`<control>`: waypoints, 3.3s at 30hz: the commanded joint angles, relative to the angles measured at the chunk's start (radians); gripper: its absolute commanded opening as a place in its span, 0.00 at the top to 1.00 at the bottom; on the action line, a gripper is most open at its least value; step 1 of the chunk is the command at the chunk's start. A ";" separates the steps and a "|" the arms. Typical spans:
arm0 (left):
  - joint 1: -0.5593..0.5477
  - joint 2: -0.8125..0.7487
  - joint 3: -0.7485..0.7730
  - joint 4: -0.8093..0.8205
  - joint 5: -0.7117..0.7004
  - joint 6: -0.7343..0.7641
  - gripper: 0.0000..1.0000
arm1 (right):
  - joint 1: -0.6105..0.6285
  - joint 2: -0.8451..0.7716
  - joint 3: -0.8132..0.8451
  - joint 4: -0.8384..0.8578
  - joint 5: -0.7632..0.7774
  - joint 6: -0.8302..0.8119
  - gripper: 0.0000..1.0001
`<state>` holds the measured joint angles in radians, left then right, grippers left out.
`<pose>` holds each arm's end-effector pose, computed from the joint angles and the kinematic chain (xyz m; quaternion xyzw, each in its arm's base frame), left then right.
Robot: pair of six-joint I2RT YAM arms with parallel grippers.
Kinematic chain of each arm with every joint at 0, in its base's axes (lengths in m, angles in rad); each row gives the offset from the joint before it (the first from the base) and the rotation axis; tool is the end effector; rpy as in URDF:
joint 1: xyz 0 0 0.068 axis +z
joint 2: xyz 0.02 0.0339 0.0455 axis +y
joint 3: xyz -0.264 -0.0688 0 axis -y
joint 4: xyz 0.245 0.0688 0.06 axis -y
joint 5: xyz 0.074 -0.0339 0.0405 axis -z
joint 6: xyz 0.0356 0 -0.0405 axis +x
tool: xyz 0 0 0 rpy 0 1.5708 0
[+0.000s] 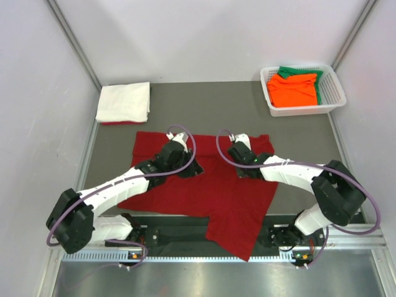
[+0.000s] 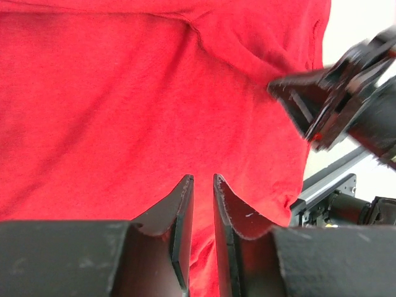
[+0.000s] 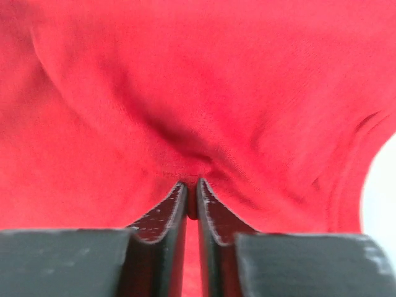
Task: Fold and stack the t-shirts
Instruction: Fold the tshirt
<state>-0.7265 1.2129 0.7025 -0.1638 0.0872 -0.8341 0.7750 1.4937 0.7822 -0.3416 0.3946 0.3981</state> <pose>0.1894 -0.1724 0.2251 -0.0295 0.9000 -0.3325 0.2801 0.2077 0.1842 0.1693 -0.1283 0.9405 -0.0189 0.3139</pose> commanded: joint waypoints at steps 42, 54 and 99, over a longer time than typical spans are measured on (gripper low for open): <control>-0.126 0.643 0.347 0.245 -0.063 -0.238 0.55 | -0.513 -0.441 -0.285 0.113 -0.589 0.057 0.45; -0.108 0.701 0.402 0.230 -0.067 -0.194 0.59 | -0.540 -0.342 -0.322 0.263 -0.645 0.097 0.51; -0.088 0.600 0.506 -0.155 0.169 0.061 1.00 | -0.523 -0.587 -0.211 -0.266 -0.677 0.113 1.00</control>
<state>-0.8173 1.8156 1.2076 -0.3164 0.2283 -0.7982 0.2462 0.9539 0.5701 -0.5793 -0.2939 0.4625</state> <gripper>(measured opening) 0.015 0.012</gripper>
